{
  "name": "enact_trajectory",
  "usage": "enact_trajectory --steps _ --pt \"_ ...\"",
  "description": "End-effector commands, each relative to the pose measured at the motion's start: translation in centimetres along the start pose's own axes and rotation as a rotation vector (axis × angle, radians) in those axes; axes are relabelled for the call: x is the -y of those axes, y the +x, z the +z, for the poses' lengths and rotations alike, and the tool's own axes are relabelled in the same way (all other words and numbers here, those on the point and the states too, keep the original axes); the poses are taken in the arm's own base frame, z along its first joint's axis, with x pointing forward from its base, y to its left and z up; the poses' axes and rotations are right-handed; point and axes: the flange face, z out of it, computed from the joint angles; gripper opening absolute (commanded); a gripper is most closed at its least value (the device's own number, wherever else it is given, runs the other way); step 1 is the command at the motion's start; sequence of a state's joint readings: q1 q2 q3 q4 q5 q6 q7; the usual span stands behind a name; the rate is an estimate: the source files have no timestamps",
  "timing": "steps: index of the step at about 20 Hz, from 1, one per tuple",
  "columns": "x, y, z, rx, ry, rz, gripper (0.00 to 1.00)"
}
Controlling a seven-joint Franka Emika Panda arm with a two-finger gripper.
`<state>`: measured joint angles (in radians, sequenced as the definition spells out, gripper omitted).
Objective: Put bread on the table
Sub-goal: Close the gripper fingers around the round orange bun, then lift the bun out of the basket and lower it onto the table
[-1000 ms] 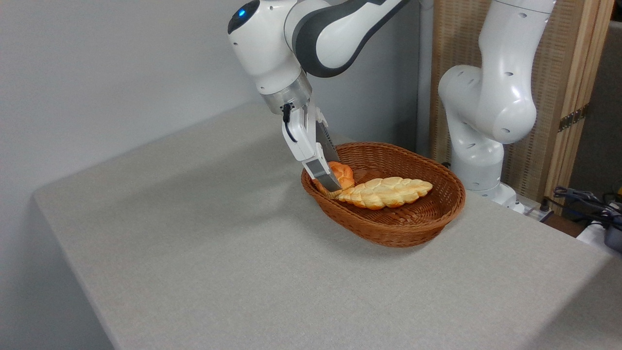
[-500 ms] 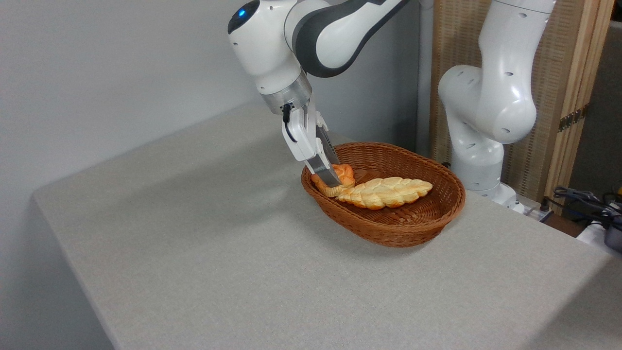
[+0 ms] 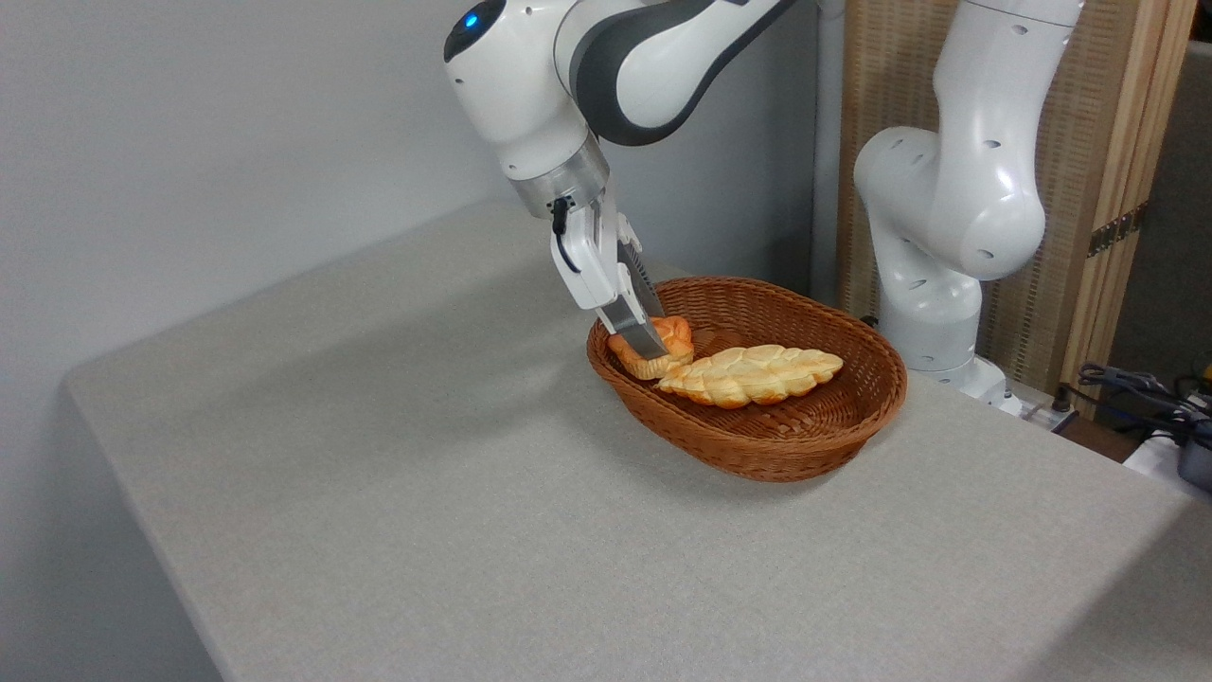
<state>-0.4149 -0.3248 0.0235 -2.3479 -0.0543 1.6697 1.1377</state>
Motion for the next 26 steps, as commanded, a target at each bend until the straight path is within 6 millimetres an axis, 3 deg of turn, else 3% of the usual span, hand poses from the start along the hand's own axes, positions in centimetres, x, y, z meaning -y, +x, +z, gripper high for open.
enact_trajectory --steps 1,7,14,21,26 --pt "-0.6 -0.4 -2.0 -0.002 -0.012 0.022 0.47" --pt "-0.4 -1.1 -5.3 -0.039 0.038 0.001 0.48" --pt "1.7 -4.4 -9.6 -0.126 0.102 -0.066 0.49" --pt "6.4 -5.1 -10.5 -0.158 0.151 -0.121 0.52" --pt "9.6 -5.3 -10.1 -0.203 0.217 -0.155 0.62"
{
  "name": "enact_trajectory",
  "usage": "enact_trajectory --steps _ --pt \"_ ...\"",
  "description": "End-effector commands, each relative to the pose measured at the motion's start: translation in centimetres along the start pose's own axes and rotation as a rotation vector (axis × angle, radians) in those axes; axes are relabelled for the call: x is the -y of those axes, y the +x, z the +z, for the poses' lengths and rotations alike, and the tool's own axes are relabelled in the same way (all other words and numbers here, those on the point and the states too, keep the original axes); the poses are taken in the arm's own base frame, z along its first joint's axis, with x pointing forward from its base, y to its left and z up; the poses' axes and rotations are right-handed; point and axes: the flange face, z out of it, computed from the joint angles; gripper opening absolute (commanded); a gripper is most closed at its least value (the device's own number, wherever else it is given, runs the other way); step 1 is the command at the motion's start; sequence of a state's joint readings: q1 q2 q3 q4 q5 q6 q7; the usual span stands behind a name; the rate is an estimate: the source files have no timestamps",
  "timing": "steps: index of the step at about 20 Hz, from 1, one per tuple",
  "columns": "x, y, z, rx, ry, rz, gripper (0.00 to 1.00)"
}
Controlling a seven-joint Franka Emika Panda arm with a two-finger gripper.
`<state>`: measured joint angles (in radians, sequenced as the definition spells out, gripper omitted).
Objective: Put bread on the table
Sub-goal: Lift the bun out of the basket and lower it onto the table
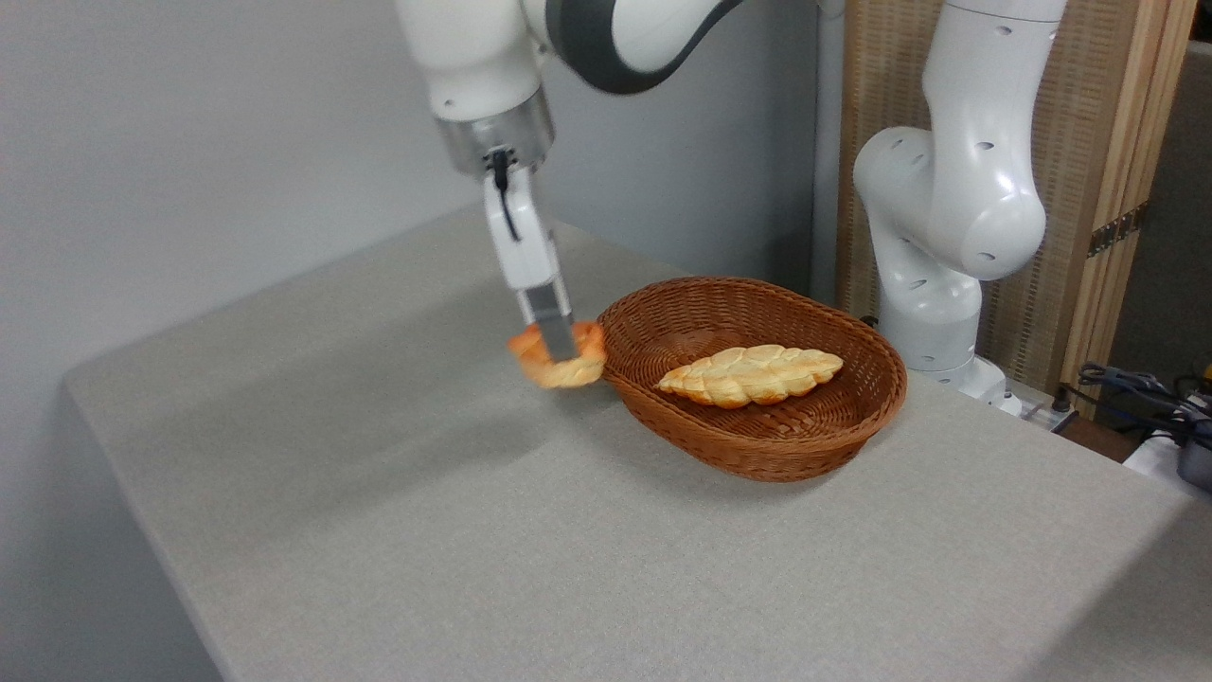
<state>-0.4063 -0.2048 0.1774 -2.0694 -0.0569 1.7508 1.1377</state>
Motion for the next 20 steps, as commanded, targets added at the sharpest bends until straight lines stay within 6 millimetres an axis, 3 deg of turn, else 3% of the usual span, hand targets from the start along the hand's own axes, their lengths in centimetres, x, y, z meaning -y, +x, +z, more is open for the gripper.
enact_trajectory --steps 1,2,4,10,17,20 --pt "2.7 0.3 0.6 -0.039 0.025 -0.017 0.68" --pt "3.4 0.4 1.4 -0.036 0.028 -0.023 0.87" --pt "4.1 0.7 2.5 -0.029 0.031 -0.026 1.0" --pt "5.9 2.0 5.6 -0.012 0.034 -0.024 1.0" --pt "6.2 2.4 6.2 -0.01 0.037 -0.021 1.0" --pt "6.2 2.3 5.2 -0.021 0.054 -0.024 1.0"
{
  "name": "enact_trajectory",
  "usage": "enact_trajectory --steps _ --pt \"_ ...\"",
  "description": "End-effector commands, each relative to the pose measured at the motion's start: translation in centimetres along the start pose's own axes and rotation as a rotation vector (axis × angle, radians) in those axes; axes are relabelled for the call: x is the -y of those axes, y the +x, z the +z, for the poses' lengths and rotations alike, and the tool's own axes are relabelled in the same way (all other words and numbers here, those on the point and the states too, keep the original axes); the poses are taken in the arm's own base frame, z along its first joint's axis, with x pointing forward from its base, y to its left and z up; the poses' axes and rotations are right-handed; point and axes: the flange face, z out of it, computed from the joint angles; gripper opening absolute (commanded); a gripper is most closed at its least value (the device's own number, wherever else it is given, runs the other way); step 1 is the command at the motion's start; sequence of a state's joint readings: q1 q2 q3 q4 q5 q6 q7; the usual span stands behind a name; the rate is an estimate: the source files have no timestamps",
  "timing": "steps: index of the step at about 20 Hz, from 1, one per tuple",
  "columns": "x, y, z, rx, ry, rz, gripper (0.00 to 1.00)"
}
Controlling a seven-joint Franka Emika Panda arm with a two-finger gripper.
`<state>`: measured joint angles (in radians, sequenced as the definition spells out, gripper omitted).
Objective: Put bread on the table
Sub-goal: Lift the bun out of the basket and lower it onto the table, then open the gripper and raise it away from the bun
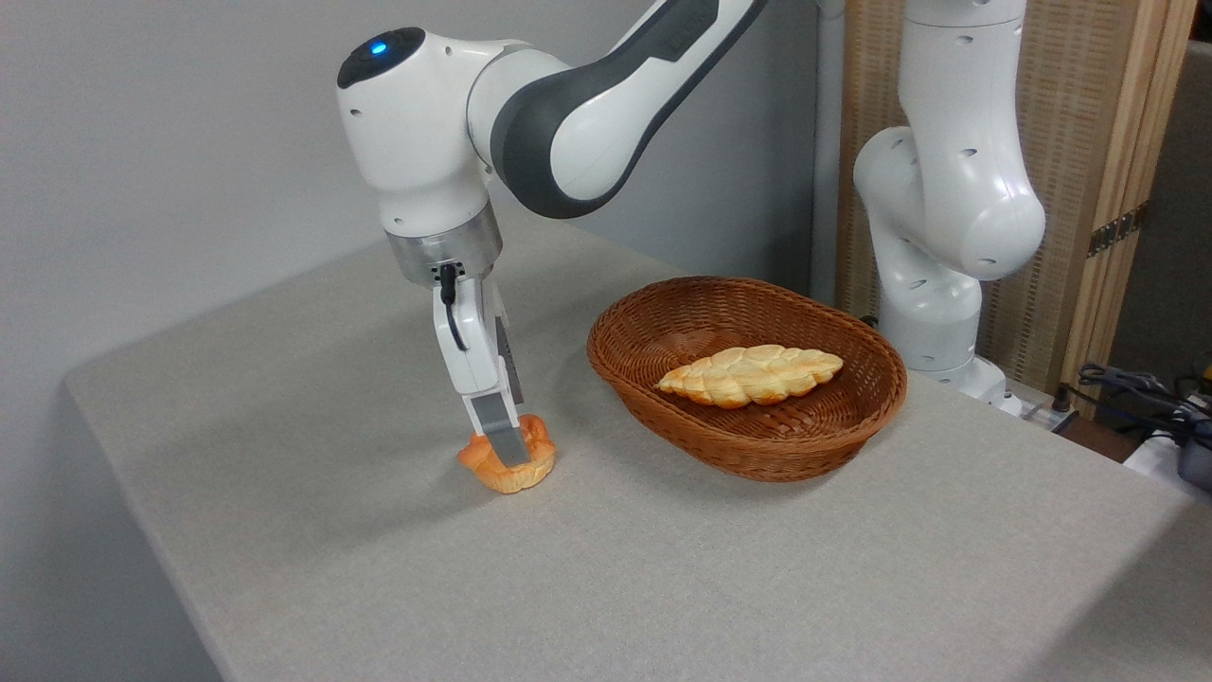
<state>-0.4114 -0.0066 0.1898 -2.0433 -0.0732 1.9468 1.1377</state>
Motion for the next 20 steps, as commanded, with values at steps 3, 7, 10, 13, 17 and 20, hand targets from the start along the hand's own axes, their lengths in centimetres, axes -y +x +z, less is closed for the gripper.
enact_trajectory --steps 3,7,10,13,17,20 --pt "0.6 -0.3 -4.3 -0.053 0.058 -0.023 1.0" --pt "1.7 -2.1 -9.1 -0.102 0.127 -0.146 1.0" --pt "1.8 -2.4 -11.7 -0.101 0.13 -0.263 1.0" --pt "2.7 -5.0 -13.1 -0.119 0.129 -0.45 1.0" --pt "2.8 -5.7 -13.0 -0.111 0.113 -0.555 1.0" --pt "3.2 -7.2 -13.2 -0.118 0.114 -0.583 1.0"
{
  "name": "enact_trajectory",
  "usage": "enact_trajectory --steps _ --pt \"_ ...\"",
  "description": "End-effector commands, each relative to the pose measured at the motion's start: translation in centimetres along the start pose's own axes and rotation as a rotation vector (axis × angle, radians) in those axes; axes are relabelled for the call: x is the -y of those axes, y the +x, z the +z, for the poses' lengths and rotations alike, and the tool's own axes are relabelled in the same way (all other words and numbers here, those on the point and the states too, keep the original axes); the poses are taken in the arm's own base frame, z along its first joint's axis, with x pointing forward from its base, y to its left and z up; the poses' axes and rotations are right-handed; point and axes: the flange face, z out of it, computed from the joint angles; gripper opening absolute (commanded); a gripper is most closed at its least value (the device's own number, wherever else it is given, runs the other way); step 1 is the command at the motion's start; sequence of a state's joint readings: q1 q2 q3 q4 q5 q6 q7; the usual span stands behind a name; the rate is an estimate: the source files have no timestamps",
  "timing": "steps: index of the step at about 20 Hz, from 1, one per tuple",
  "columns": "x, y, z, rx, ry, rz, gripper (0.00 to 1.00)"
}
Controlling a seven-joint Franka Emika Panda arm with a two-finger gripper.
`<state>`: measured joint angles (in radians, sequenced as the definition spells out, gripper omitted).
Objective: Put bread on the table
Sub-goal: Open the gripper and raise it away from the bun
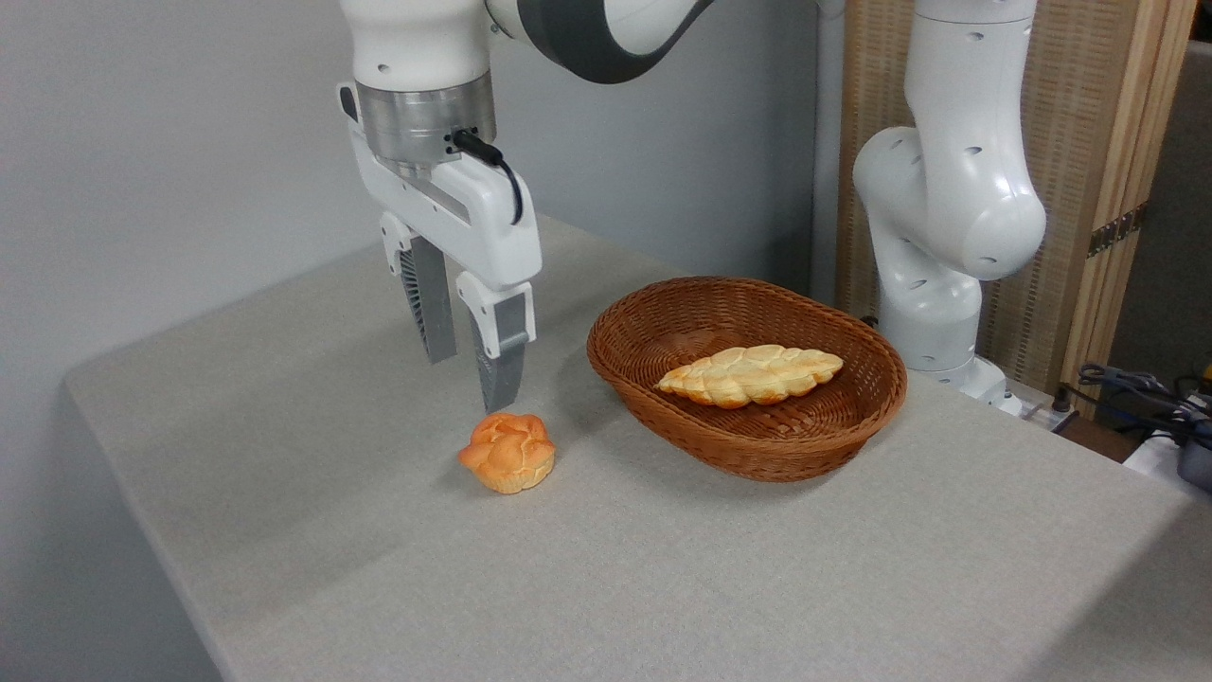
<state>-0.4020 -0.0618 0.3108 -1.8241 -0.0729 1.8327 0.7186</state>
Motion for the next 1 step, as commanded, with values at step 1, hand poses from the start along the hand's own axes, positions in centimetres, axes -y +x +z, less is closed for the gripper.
enact_trajectory --steps 1 --pt "1.12 -0.81 -0.63 0.003 0.001 -0.052 1.0"
